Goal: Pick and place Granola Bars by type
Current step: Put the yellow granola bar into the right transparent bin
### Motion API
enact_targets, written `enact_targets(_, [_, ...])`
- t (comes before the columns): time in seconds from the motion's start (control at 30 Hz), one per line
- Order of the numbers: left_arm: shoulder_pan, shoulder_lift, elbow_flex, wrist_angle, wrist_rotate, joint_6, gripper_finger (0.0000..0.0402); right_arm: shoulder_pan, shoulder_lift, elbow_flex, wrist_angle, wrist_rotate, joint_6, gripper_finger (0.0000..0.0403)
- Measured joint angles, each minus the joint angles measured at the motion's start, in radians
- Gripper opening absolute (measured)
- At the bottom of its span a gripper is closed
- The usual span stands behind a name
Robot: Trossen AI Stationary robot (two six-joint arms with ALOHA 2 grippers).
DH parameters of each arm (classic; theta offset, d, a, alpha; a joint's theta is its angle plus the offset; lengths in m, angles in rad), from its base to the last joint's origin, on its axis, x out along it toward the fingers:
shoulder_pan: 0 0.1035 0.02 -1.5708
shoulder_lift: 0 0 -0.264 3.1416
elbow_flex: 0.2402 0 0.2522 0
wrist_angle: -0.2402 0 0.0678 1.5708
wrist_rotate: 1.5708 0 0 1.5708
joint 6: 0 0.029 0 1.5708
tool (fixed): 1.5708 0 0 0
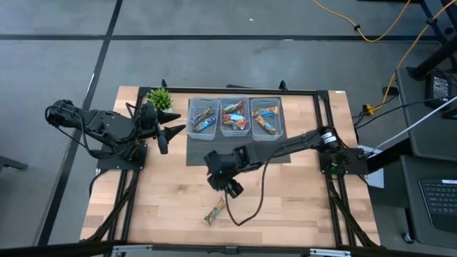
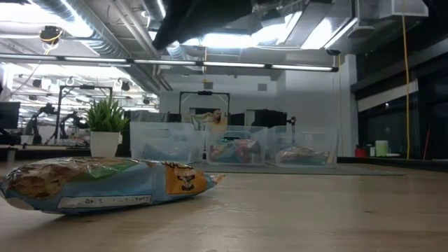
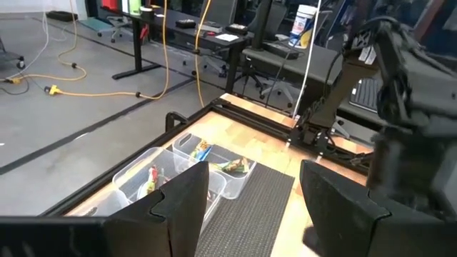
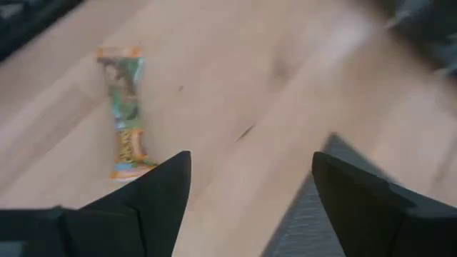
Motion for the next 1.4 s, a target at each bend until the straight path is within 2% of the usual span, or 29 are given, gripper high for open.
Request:
enact_targets(0.47, [0.0, 0.013, 0.0, -0.015, -0.001, 0.0, 0.0214, 0.1, 0.215, 0.0, 0.002, -0.003, 0.104, 0.0292])
enact_targets(0.83, [0.0, 0.06, 0.001, -0.015, 0.0, -0.008, 0.0214, 0.14, 0.276, 0.0, 0.092, -0.066, 0.125, 0.0292])
enact_targets(1.0, [0.0, 0.07, 0.001, -0.016, 0.023, -0.011, 0.0214, 0.136, 0.299, 0.002, 0.097, -0.061, 0.13, 0.0287])
enact_targets(1.13, [0.0, 0.071, 0.001, -0.016, 0.024, -0.018, 0.0214, 0.136, 0.299, 0.002, 0.098, -0.005, 0.122, 0.025])
enact_targets(1.4, [0.0, 0.07, 0.001, -0.015, 0.026, -0.017, 0.0214, 0.125, 0.296, 0.002, 0.089, 0.036, 0.126, 0.0095])
